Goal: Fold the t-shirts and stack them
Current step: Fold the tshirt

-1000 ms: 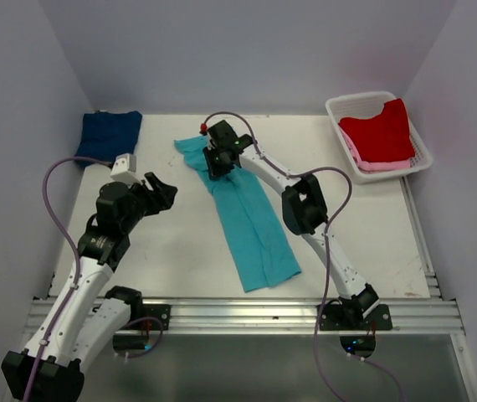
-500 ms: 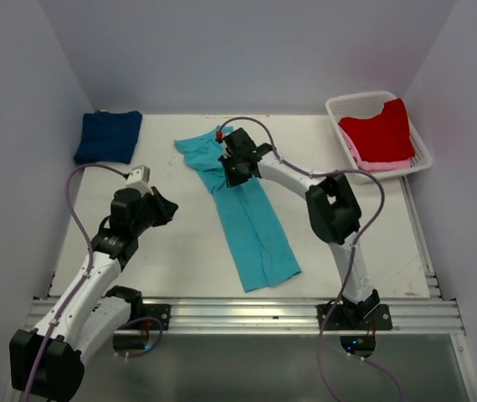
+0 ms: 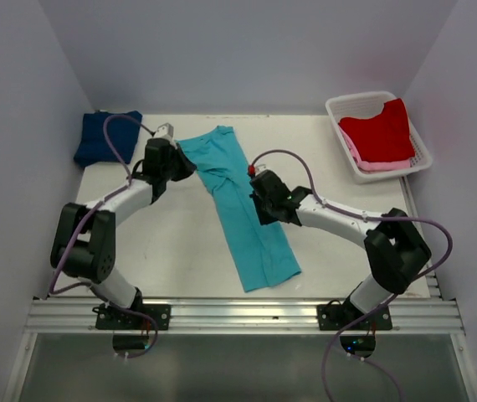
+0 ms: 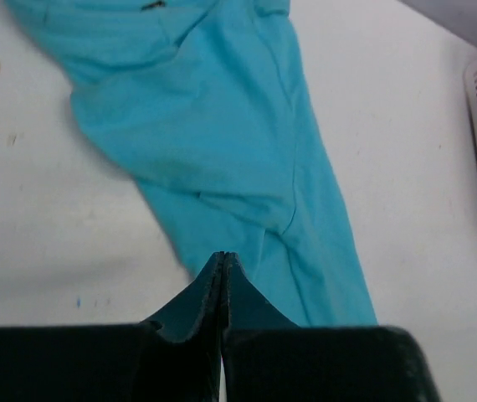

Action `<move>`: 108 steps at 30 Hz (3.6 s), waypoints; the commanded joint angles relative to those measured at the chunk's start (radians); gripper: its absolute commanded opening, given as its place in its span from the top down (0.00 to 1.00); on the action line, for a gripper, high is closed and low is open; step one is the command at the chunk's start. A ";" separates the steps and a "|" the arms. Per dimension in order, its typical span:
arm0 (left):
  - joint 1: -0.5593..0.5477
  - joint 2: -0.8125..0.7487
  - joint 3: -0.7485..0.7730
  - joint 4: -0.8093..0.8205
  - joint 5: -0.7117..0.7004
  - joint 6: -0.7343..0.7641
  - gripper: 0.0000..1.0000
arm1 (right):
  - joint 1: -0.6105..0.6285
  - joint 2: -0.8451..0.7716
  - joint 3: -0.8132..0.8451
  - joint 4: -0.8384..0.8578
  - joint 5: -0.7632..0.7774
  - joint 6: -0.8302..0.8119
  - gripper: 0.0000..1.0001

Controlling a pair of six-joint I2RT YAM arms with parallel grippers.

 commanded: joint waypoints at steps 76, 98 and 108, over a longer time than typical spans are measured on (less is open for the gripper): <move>-0.057 0.197 0.604 -0.193 -0.092 0.141 0.31 | 0.424 -0.147 0.086 -0.198 0.266 0.214 0.51; -0.058 -0.127 -0.148 0.125 0.029 0.035 1.00 | -0.164 0.895 1.239 -0.281 -0.189 -0.033 1.00; -0.058 -0.009 -0.150 0.220 0.060 0.023 1.00 | -0.207 0.941 1.164 -0.235 -0.207 -0.007 1.00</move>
